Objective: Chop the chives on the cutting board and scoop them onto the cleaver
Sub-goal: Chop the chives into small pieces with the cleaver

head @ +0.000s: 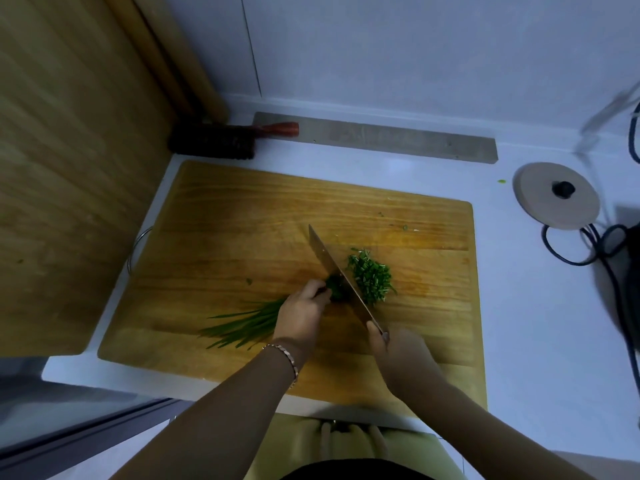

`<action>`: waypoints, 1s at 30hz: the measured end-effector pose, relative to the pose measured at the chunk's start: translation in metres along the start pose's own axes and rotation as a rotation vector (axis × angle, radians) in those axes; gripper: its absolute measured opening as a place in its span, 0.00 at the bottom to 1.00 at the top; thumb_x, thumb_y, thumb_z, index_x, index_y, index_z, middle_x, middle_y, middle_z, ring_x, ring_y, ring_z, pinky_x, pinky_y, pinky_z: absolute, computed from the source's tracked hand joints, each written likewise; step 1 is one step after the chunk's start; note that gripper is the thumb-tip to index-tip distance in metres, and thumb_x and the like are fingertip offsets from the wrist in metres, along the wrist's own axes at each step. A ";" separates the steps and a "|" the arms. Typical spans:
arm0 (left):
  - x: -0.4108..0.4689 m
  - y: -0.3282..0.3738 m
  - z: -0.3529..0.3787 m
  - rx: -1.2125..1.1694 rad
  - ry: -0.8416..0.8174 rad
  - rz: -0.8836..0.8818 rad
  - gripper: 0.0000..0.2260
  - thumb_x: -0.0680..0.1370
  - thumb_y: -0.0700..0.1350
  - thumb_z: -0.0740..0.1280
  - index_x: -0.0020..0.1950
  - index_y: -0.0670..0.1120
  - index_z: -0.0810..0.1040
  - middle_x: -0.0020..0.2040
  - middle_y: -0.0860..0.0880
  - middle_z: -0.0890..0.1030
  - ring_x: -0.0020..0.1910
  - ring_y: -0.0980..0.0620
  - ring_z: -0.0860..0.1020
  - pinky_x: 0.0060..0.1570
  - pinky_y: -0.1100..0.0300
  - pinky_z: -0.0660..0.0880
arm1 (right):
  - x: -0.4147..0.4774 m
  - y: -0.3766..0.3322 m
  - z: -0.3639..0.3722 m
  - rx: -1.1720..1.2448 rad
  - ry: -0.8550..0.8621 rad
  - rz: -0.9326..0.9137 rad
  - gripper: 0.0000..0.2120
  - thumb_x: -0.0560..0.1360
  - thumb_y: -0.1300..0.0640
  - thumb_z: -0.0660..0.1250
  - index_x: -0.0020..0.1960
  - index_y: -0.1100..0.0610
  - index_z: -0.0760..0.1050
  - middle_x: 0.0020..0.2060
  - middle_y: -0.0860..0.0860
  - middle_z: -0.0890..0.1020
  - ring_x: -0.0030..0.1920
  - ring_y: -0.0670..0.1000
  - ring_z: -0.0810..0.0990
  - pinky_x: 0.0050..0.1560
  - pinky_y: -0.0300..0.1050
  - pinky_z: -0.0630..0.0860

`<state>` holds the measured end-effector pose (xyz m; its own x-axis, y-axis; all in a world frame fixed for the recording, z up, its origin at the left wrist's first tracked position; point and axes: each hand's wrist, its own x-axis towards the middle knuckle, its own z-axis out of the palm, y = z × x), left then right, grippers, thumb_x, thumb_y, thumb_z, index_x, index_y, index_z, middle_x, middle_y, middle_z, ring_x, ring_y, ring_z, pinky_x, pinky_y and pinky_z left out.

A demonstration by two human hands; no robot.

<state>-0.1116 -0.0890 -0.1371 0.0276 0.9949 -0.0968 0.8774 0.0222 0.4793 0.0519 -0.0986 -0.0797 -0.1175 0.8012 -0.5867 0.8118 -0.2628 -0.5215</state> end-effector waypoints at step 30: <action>-0.005 0.006 0.002 0.124 -0.019 0.051 0.19 0.62 0.31 0.78 0.52 0.34 0.81 0.53 0.36 0.82 0.54 0.38 0.80 0.52 0.43 0.77 | -0.006 -0.006 -0.019 0.057 -0.016 -0.011 0.21 0.80 0.48 0.53 0.31 0.56 0.67 0.24 0.49 0.69 0.25 0.47 0.67 0.27 0.40 0.64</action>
<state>-0.1053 -0.0941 -0.1357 0.0814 0.9924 -0.0924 0.9272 -0.0414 0.3723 0.0584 -0.0919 -0.0615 -0.1358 0.7955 -0.5906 0.7764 -0.2848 -0.5622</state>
